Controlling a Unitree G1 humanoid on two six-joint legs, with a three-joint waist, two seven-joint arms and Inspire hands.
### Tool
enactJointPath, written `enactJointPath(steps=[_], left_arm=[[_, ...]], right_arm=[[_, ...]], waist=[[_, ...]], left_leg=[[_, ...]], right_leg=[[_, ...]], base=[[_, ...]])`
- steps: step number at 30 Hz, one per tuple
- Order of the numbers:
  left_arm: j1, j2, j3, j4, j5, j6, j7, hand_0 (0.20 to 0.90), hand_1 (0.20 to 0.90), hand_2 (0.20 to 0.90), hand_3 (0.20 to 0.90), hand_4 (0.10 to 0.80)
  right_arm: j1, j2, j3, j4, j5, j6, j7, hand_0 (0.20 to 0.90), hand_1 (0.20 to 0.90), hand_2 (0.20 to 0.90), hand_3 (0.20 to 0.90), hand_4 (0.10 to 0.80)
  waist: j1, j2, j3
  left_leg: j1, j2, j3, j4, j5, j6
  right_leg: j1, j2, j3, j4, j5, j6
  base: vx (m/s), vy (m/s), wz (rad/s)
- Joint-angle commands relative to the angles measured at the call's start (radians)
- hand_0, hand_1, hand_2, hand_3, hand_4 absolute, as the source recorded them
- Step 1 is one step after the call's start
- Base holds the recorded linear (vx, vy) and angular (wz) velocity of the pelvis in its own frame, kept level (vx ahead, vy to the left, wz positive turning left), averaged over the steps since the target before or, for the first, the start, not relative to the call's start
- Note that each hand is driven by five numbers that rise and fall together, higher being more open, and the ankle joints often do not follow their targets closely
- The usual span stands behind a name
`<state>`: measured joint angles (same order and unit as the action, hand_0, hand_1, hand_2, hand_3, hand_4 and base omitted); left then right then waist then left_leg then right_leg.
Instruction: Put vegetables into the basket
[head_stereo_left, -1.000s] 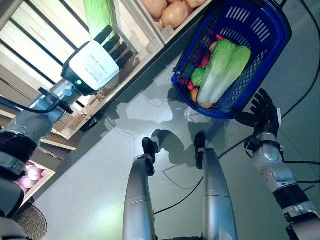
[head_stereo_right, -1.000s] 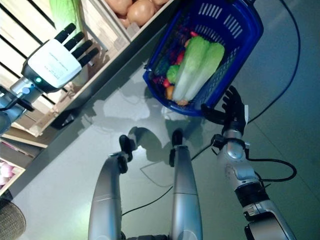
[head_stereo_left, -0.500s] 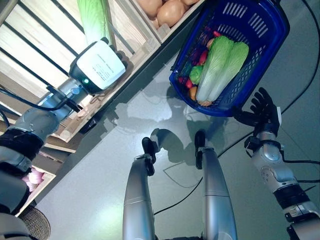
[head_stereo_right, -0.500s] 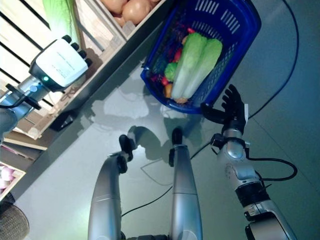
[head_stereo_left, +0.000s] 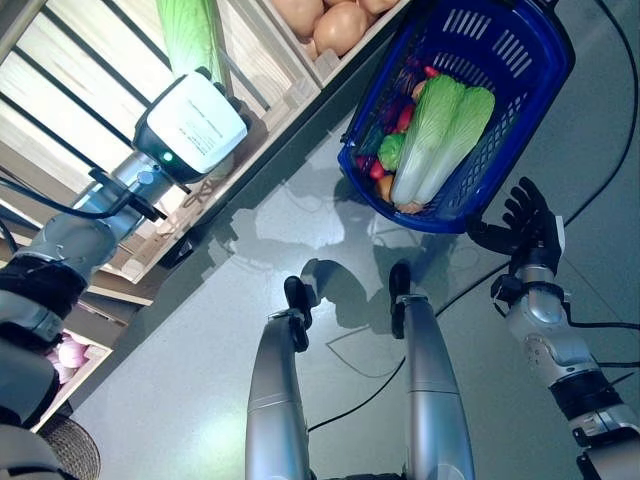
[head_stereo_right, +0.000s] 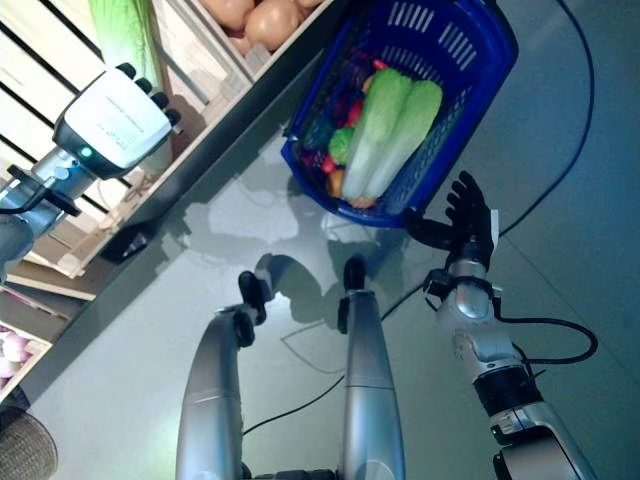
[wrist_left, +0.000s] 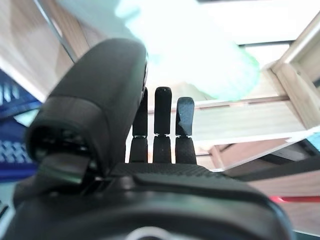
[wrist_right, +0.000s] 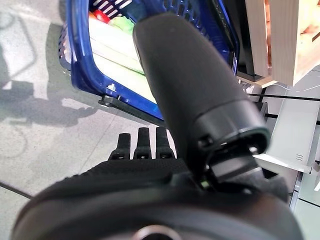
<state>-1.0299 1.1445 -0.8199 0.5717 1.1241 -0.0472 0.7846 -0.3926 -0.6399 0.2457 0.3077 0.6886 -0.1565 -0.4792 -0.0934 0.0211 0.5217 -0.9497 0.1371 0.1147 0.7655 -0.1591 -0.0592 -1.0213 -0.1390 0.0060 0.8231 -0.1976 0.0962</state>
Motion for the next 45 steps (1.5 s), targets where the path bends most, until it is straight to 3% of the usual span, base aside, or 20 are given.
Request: enactJointPath(steps=[1,9,15,25,26,27,45], left_arm=[[-0.040,0.042,0.146,-0.053,-0.084,0.034,0.188,0.300,0.300,0.300,0.300,0.400],[0.071,0.039,0.288,-0.152,-0.038,-0.016,0.272,0.300,0.300,0.300,0.300,0.400],[0.109,0.044,0.360,-0.250,0.009,-0.039,0.266,0.300,0.300,0.300,0.300,0.400],[0.077,0.059,0.348,-0.332,0.037,-0.058,0.135,0.300,0.300,0.300,0.300,0.400],[0.076,0.059,0.339,-0.328,0.034,-0.061,0.117,0.368,0.368,0.368,0.368,0.445],[0.076,0.057,0.335,-0.325,0.038,-0.063,0.109,0.900,0.900,0.900,0.900,0.800],[-0.018,0.082,0.181,-0.247,0.030,-0.054,-0.029,0.900,0.900,0.900,0.900,0.800]], right_arm=[[0.007,-0.052,-0.056,-0.132,-0.010,-0.061,-0.015,0.900,0.900,0.900,0.900,0.800],[0.040,-0.015,-0.067,-0.156,-0.045,-0.052,-0.022,0.900,0.900,0.900,0.900,0.800],[0.048,-0.004,-0.081,-0.171,-0.056,-0.044,-0.033,0.900,0.900,0.900,0.900,0.800],[0.035,-0.015,-0.071,-0.172,-0.042,-0.043,-0.031,0.900,0.900,0.900,0.900,0.800],[0.035,-0.017,-0.074,-0.170,-0.037,-0.041,-0.029,0.900,0.900,0.900,0.900,0.800],[0.037,-0.019,-0.075,-0.168,-0.040,-0.044,-0.026,0.900,0.900,0.900,0.900,0.800],[0.030,-0.067,-0.067,-0.142,-0.007,-0.057,-0.012,0.900,0.900,0.900,0.900,0.800]], waist=[[-0.016,-0.005,-0.002],[-0.005,-0.007,-0.002],[0.004,-0.004,-0.002],[0.010,0.004,-0.002],[0.010,0.005,-0.002],[0.010,0.006,-0.002],[-0.002,0.012,-0.002]], left_leg=[[0.087,-0.031,0.046,-0.134,0.025,0.024],[0.138,-0.049,0.042,-0.187,0.048,0.018],[0.151,-0.055,0.036,-0.218,0.060,0.016],[0.115,-0.052,0.030,-0.186,0.042,0.023],[0.107,-0.051,0.032,-0.181,0.041,0.026],[0.103,-0.051,0.031,-0.178,0.040,0.026],[0.043,-0.031,0.040,-0.117,0.016,0.032]], right_leg=[[0.131,-0.007,-0.065,-0.135,0.072,-0.030],[0.190,-0.001,-0.073,-0.195,0.089,-0.030],[0.210,-0.004,-0.079,-0.233,0.097,-0.030],[0.176,-0.012,-0.086,-0.197,0.078,-0.037],[0.166,-0.015,-0.086,-0.188,0.078,-0.037],[0.162,-0.017,-0.086,-0.184,0.077,-0.036],[0.087,-0.033,-0.079,-0.110,0.061,-0.035]], base=[[0.000,0.000,0.00],[0.019,-0.016,0.04],[0.006,-0.026,0.10],[-0.002,-0.003,0.01],[0.000,0.000,0.00],[0.000,0.000,0.00],[0.001,0.004,0.00]])
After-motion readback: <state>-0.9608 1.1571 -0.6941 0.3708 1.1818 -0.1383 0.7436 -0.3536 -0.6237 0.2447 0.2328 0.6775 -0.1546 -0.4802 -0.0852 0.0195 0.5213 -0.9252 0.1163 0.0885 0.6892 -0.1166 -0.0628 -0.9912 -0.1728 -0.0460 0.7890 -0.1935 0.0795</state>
